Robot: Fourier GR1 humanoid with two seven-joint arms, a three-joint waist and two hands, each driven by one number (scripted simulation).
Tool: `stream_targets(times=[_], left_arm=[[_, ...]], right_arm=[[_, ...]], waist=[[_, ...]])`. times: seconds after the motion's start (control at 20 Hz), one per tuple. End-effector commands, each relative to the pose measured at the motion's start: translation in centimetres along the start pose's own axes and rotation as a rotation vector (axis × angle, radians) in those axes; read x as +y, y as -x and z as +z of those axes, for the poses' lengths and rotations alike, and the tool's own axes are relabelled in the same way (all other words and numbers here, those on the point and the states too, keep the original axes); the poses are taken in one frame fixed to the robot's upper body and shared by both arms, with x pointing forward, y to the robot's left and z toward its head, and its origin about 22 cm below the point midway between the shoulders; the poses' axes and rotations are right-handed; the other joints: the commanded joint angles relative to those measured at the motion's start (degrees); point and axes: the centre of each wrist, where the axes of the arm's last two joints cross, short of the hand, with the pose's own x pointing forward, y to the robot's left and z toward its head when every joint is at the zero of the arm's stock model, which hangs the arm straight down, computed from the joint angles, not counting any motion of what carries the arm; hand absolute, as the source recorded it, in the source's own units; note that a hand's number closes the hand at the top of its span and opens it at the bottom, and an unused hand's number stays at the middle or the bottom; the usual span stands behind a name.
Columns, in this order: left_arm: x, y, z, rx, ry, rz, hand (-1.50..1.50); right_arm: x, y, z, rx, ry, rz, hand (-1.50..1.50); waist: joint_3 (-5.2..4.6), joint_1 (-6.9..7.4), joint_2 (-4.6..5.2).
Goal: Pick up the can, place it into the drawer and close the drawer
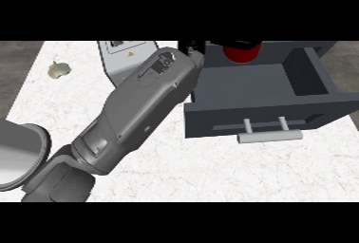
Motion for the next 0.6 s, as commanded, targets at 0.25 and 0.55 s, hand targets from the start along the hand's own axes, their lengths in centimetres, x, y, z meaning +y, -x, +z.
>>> stream_targets(times=[0.25,0.55], left_arm=[[-0.7,1.5,0.3,0.037,-0.063,-0.058,1.50],[-0.2,2.3,-0.2,0.025,-0.093,-0.112,-1.50]], right_arm=[[0.3,0.6,-1.4,0.011,-0.017,-0.001,-1.50],[-0.1,-0.3,-2.1,-0.020,-0.023,0.014,-1.50]], waist=[[0.05,-1.22,0.35],[0.05,-1.74,0.66]])
